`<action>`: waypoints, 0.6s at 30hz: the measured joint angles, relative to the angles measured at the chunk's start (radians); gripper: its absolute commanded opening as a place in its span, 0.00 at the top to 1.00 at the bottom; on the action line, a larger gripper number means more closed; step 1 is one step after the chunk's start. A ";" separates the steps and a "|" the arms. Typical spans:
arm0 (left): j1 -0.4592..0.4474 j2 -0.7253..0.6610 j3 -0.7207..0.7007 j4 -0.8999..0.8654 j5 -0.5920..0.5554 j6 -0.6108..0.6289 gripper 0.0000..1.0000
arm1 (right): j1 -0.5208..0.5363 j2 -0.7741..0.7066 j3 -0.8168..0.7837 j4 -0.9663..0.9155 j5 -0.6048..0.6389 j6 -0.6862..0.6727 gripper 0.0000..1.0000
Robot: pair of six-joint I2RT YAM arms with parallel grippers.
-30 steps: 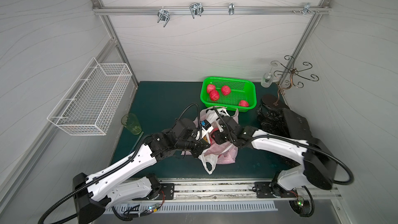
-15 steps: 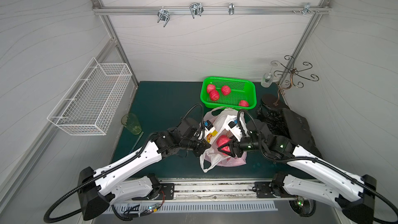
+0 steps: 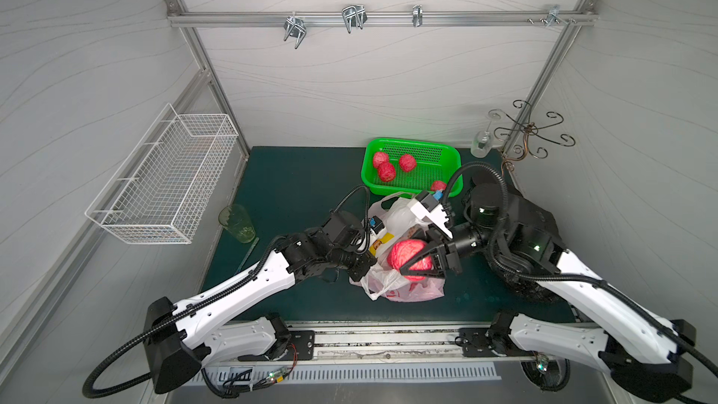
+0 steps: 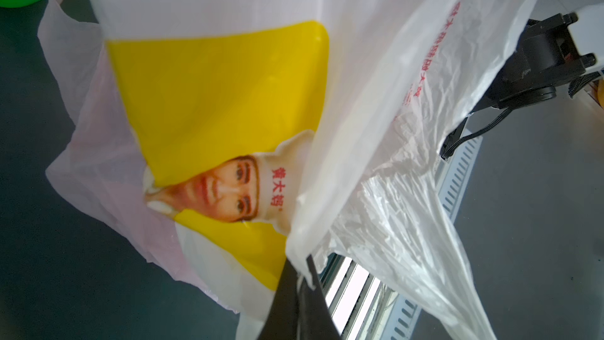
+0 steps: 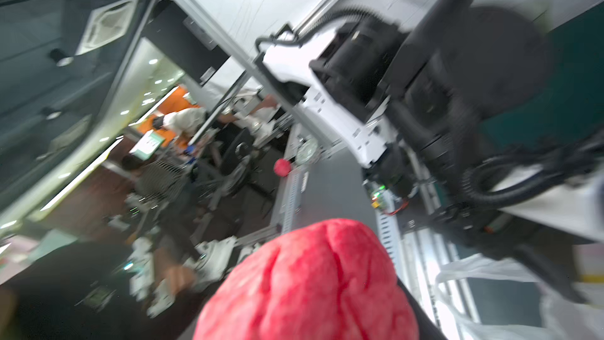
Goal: Untie the knot of a plastic bag & take out the apple
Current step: Pick up the apple from the plastic bag, then place the apple in the basket.
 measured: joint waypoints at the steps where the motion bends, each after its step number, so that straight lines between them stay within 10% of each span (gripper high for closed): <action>1: 0.000 -0.009 0.000 -0.003 0.000 0.000 1.00 | -0.026 0.031 0.069 -0.043 0.090 -0.015 1.00; 7: 0.000 -0.085 0.000 -0.008 -0.008 -0.002 1.00 | -0.270 0.339 0.410 -0.163 0.564 -0.061 1.00; 18: 0.001 -0.122 -0.011 -0.027 -0.014 -0.006 1.00 | -0.414 1.190 0.797 -0.330 0.988 -0.123 1.00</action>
